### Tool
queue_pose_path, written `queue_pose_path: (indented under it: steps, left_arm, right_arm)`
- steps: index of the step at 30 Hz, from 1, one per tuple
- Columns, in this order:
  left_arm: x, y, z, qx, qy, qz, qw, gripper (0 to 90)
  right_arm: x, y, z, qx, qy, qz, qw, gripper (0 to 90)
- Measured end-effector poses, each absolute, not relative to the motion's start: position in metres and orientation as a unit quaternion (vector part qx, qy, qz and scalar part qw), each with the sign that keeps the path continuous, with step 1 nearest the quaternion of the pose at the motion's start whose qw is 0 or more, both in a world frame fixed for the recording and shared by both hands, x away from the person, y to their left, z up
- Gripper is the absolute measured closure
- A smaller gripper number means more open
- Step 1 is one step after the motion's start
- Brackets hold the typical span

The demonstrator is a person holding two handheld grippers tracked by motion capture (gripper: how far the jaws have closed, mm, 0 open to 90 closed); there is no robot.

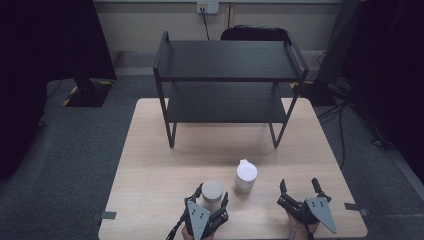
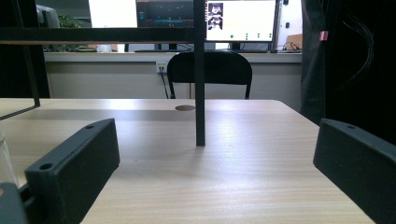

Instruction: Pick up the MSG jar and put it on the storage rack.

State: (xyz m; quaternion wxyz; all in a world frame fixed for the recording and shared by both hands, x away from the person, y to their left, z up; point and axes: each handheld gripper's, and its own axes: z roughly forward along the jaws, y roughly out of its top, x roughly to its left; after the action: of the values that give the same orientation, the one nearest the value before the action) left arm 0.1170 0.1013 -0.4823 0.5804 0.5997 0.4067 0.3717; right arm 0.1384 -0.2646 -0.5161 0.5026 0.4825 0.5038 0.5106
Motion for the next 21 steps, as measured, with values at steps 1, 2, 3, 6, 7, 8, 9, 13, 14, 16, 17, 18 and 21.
queue_pose_path:
  steps: [1,2,3,6,7,8,9,13,14,16,17,18,21]
  left_arm:
    - [0.1165,0.1007,-0.4824,0.599,0.407,0.375,0.578,30.1]
    - [0.1163,0.1005,-0.4829,0.598,0.408,0.378,0.577,30.1]
    - [0.1164,0.1009,-0.4835,0.598,0.407,0.379,0.577,32.4]
    - [0.1173,0.1027,-0.4826,0.601,0.405,0.378,0.576,33.8]
    - [0.1176,0.1033,-0.4825,0.601,0.405,0.376,0.577,33.9]
    - [0.1178,0.1037,-0.4835,0.601,0.404,0.376,0.578,34.0]
    - [0.1177,0.1040,-0.4841,0.600,0.404,0.376,0.579,34.1]
    - [0.1173,0.1032,-0.4855,0.597,0.405,0.377,0.581,34.2]
    - [0.1171,0.1029,-0.4857,0.596,0.405,0.377,0.582,34.2]
    - [0.1165,0.1020,-0.4850,0.598,0.405,0.379,0.579,34.2]
    - [0.1163,0.1016,-0.4848,0.598,0.405,0.379,0.579,34.2]
    - [0.1163,0.1018,-0.4848,0.598,0.405,0.379,0.579,34.2]
    - [0.1163,0.1018,-0.4853,0.597,0.404,0.380,0.580,34.2]
  right_arm:
    - [0.1384,-0.2646,-0.5161,0.483,0.504,0.511,0.503,0.0]
    - [0.1384,-0.2646,-0.5161,0.483,0.504,0.511,0.503,0.0]
    - [0.1384,-0.2646,-0.5161,0.482,0.504,0.511,0.503,0.0]
    - [0.1384,-0.2646,-0.5161,0.483,0.504,0.511,0.503,0.0]
    - [0.1384,-0.2646,-0.5161,0.483,0.504,0.511,0.503,0.0]
    - [0.1384,-0.2646,-0.5161,0.483,0.504,0.511,0.503,0.0]
    - [0.1384,-0.2646,-0.5161,0.483,0.504,0.511,0.503,0.0]
    - [0.1384,-0.2646,-0.5161,0.483,0.504,0.511,0.503,0.0]
    - [0.1384,-0.2646,-0.5161,0.483,0.504,0.511,0.503,0.0]
    - [0.1384,-0.2646,-0.5161,0.483,0.504,0.511,0.503,0.0]
    - [0.1384,-0.2646,-0.5161,0.483,0.504,0.511,0.503,0.0]
    - [0.1383,-0.2644,-0.5161,0.483,0.504,0.510,0.503,0.0]
    - [0.1384,-0.2645,-0.5161,0.483,0.504,0.510,0.503,0.0]
